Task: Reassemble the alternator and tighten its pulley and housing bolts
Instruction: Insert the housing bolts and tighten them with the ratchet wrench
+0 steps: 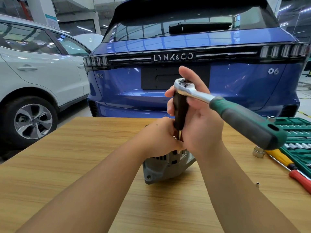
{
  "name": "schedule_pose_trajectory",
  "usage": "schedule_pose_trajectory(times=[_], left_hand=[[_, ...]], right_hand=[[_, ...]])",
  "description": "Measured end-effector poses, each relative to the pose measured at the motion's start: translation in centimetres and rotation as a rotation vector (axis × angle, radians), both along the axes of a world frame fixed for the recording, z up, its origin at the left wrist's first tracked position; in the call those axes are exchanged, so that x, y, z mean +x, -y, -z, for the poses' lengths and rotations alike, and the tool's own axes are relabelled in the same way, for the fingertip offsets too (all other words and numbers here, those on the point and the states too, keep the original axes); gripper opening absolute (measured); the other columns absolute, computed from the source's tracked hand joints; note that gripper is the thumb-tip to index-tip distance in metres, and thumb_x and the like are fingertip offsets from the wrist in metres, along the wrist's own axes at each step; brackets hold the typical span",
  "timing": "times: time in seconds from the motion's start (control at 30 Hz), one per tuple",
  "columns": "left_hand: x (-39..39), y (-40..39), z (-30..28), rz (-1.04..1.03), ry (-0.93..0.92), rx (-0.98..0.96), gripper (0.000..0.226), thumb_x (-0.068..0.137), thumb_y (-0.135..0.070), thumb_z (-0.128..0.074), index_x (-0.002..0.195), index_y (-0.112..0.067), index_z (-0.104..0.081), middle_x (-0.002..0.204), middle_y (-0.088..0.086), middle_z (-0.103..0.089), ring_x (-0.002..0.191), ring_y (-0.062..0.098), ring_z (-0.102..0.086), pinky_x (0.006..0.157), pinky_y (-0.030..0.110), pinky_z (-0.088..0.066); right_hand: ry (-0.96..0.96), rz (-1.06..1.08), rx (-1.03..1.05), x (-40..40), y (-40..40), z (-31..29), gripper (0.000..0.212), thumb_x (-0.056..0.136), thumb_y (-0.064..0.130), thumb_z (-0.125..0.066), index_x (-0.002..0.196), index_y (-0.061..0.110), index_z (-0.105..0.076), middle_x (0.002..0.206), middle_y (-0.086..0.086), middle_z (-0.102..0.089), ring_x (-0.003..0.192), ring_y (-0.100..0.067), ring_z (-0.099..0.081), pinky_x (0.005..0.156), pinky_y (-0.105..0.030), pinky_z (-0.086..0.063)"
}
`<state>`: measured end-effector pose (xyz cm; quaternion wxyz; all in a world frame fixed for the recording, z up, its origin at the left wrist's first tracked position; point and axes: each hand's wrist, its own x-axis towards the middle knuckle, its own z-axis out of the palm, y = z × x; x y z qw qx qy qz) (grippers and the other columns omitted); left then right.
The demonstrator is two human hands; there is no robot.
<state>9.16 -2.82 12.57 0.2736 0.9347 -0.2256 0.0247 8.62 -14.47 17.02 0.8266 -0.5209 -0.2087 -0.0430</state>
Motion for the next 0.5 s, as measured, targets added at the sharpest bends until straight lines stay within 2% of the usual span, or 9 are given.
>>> schedule_pose_trajectory(times=[0.03, 0.1, 0.13, 0.2, 0.27, 0.33, 0.37, 0.43, 0.5], left_hand=[[0.1, 0.0, 0.1, -0.006, -0.008, -0.002, 0.011, 0.088, -0.029, -0.076, 0.093, -0.022, -0.068, 0.086, 0.000, -0.073, 0.079, 0.015, -0.068, 0.074, 0.034, -0.057], [0.4, -0.1, 0.2, -0.006, -0.019, -0.008, 0.013, 0.088, -0.030, -0.076, 0.096, -0.022, -0.069, 0.088, 0.002, -0.074, 0.081, 0.016, -0.069, 0.075, 0.034, -0.057], [0.6, -0.1, 0.3, -0.004, -0.012, -0.010, 0.013, 0.088, -0.030, -0.076, 0.095, -0.021, -0.069, 0.087, 0.003, -0.074, 0.079, 0.017, -0.069, 0.074, 0.036, -0.058], [0.8, 0.0, 0.5, 0.016, 0.014, -0.015, 0.010, 0.087, -0.026, -0.076, 0.093, -0.020, -0.069, 0.085, 0.002, -0.073, 0.077, 0.016, -0.067, 0.072, 0.041, -0.059], [0.8, 0.1, 0.7, 0.034, 0.024, -0.003, 0.009, 0.089, -0.028, -0.075, 0.089, -0.032, -0.068, 0.082, -0.011, -0.073, 0.079, 0.006, -0.067, 0.068, 0.036, -0.057], [0.5, 0.1, 0.6, 0.046, 0.001, 0.013, 0.018, 0.091, -0.034, -0.073, 0.084, -0.044, -0.061, 0.080, -0.029, -0.068, 0.084, -0.009, -0.062, 0.064, 0.023, -0.051], [0.5, 0.1, 0.6, 0.050, -0.001, 0.009, 0.016, 0.091, -0.035, -0.072, 0.085, -0.045, -0.061, 0.082, -0.032, -0.067, 0.084, -0.009, -0.062, 0.066, 0.023, -0.052], [0.6, 0.2, 0.5, 0.055, -0.001, 0.011, 0.006, 0.091, -0.033, -0.072, 0.094, -0.037, -0.068, 0.087, -0.018, -0.072, 0.082, 0.004, -0.068, 0.074, 0.035, -0.060], [0.6, 0.1, 0.2, 0.042, -0.007, 0.010, 0.006, 0.090, -0.029, -0.073, 0.096, -0.027, -0.071, 0.086, -0.010, -0.074, 0.081, 0.011, -0.070, 0.082, 0.045, -0.061]], right_hand=[[-0.076, -0.040, -0.006, 0.3, 0.2, -0.5, 0.050, 0.090, 0.027, -0.060, 0.134, 0.004, -0.056, 0.049, -0.004, -0.060, 0.037, -0.018, -0.052, 0.045, -0.027, -0.043], [0.032, 0.028, 0.020, 0.0, 0.0, 0.1, 0.033, 0.094, 0.036, -0.043, 0.113, 0.015, -0.060, 0.059, -0.007, -0.062, 0.047, -0.022, -0.051, 0.054, -0.031, -0.039], [0.072, 0.075, 0.066, -0.4, -0.2, 0.7, 0.033, 0.099, 0.037, -0.035, 0.108, 0.016, -0.059, 0.066, -0.009, -0.061, 0.052, -0.022, -0.049, 0.058, -0.031, -0.038], [0.089, 0.121, 0.156, -0.9, -0.3, 2.0, 0.023, 0.103, 0.032, -0.045, 0.113, 0.015, -0.058, 0.073, -0.009, -0.060, 0.057, -0.020, -0.050, 0.056, -0.027, -0.041], [0.167, 0.246, 0.159, -1.1, -0.5, 2.7, 0.029, 0.094, 0.033, -0.064, 0.113, 0.012, -0.060, 0.073, -0.003, -0.058, 0.061, -0.016, -0.050, 0.055, -0.024, -0.044], [0.194, 0.418, 0.097, -1.0, -0.6, 2.6, 0.023, 0.088, 0.032, -0.074, 0.097, 0.012, -0.065, 0.066, 0.003, -0.052, 0.059, -0.015, -0.043, 0.054, -0.025, -0.041], [0.177, 0.460, 0.083, -0.9, -0.5, 2.6, 0.020, 0.087, 0.030, -0.075, 0.089, 0.013, -0.064, 0.064, 0.003, -0.049, 0.059, -0.017, -0.041, 0.054, -0.028, -0.039], [0.115, 0.399, 0.073, -0.6, 0.0, 2.5, 0.018, 0.086, 0.026, -0.075, 0.091, 0.012, -0.065, 0.064, 0.003, -0.049, 0.058, -0.015, -0.042, 0.054, -0.027, -0.041], [0.122, 0.185, 0.110, -0.3, 0.7, 2.3, 0.023, 0.086, 0.021, -0.072, 0.107, 0.015, -0.066, 0.068, 0.003, -0.053, 0.059, -0.012, -0.046, 0.056, -0.023, -0.044]])
